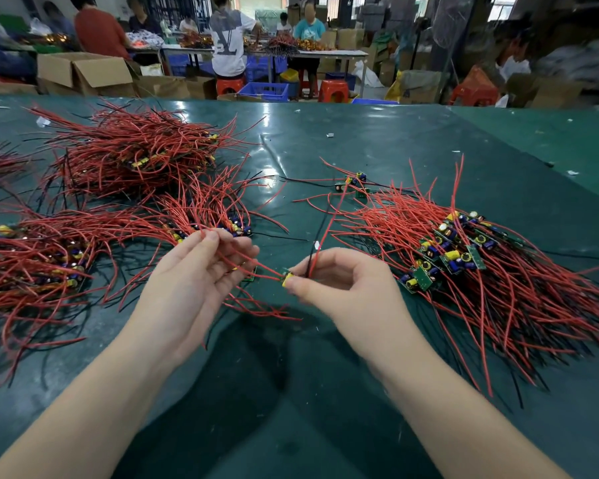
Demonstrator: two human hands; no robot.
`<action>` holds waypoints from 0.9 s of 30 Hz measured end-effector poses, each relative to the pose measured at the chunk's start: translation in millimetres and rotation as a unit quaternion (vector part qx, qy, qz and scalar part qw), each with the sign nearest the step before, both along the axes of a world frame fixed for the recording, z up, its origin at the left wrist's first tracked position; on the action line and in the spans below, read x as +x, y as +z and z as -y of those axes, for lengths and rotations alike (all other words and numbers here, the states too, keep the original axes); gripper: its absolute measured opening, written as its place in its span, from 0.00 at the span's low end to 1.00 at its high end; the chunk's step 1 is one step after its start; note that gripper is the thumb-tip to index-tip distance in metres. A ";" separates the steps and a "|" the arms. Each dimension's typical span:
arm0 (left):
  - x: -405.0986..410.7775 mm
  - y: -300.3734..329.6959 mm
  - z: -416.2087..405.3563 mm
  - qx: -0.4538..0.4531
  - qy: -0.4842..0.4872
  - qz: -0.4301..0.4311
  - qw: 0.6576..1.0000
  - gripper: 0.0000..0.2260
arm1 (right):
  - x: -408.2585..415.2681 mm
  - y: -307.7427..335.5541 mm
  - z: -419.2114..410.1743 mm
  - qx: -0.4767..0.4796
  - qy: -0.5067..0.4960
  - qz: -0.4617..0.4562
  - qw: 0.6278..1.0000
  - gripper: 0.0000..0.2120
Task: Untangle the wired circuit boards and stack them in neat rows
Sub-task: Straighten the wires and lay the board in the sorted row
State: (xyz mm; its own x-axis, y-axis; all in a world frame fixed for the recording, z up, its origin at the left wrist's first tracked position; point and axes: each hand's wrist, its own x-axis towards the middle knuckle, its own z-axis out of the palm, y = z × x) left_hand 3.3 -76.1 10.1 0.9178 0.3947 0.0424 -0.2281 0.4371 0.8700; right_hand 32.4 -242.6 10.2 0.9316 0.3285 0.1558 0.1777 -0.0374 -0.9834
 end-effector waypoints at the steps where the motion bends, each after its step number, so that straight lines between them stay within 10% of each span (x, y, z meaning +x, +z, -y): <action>1: -1.2 0.6 -1.2 0.002 -0.007 0.007 1.000 0.12 | 0.1 1.0 0.4 0.027 0.002 -0.025 0.999 0.06; 12: -6.8 2.3 2.6 0.128 -0.007 0.077 0.989 0.03 | 1.6 8.7 0.4 0.174 0.059 -0.203 0.962 0.08; 27: -8.6 1.8 3.5 0.247 0.022 0.073 0.966 0.03 | -2.3 3.7 -4.6 -0.025 0.100 -0.033 0.994 0.08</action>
